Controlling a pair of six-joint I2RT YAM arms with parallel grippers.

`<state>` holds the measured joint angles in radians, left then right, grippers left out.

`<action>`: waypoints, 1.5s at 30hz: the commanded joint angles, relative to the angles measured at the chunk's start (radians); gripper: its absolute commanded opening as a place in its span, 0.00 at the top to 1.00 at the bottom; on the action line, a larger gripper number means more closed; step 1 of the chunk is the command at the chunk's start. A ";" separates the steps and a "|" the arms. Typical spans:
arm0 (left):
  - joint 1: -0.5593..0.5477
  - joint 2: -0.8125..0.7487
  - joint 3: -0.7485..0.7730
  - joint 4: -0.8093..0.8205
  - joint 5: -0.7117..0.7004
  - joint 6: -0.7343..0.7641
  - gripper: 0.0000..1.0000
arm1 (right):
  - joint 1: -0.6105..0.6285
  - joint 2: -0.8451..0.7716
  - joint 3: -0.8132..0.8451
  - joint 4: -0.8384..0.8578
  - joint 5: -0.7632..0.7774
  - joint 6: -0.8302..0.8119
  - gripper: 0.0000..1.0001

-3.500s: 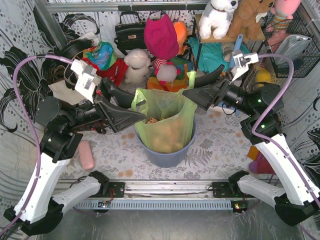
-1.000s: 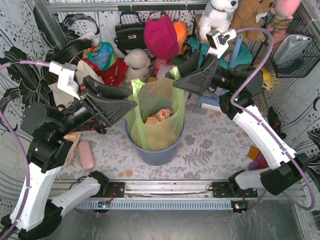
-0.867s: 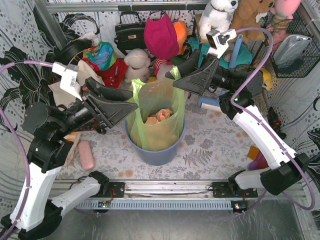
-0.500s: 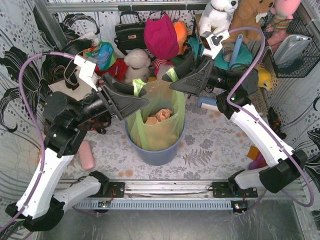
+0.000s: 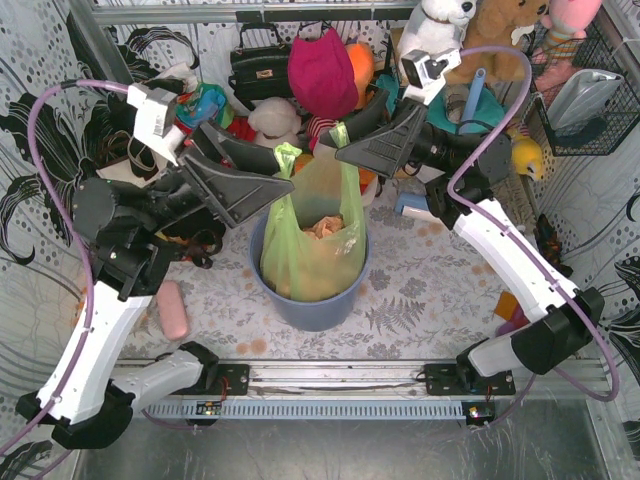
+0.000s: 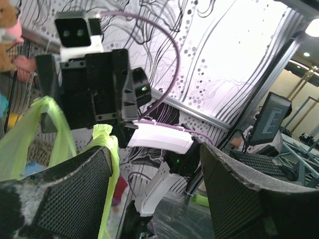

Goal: Tie the trash bag

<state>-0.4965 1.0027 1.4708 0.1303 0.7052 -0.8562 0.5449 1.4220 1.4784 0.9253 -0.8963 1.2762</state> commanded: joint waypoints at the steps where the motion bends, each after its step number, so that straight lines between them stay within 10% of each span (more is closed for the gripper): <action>1: 0.003 0.006 0.050 0.141 0.024 -0.028 0.24 | 0.006 0.007 0.079 0.170 0.098 0.049 0.31; 10: 0.003 0.052 0.125 0.176 -0.005 -0.016 0.25 | 0.006 -0.096 0.201 -0.048 0.234 -0.180 0.34; 19: 0.003 0.033 0.037 0.182 -0.042 0.002 0.24 | 0.006 -0.320 -0.085 -0.290 0.365 -0.399 0.35; 45: -0.031 0.103 -0.015 0.118 0.068 -0.141 0.23 | 0.007 -0.495 -0.144 -0.637 0.528 -0.627 0.35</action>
<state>-0.5011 1.1358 1.4960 0.2741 0.7219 -0.9699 0.5480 0.9543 1.3006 0.3130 -0.4129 0.6884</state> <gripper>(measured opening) 0.769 0.653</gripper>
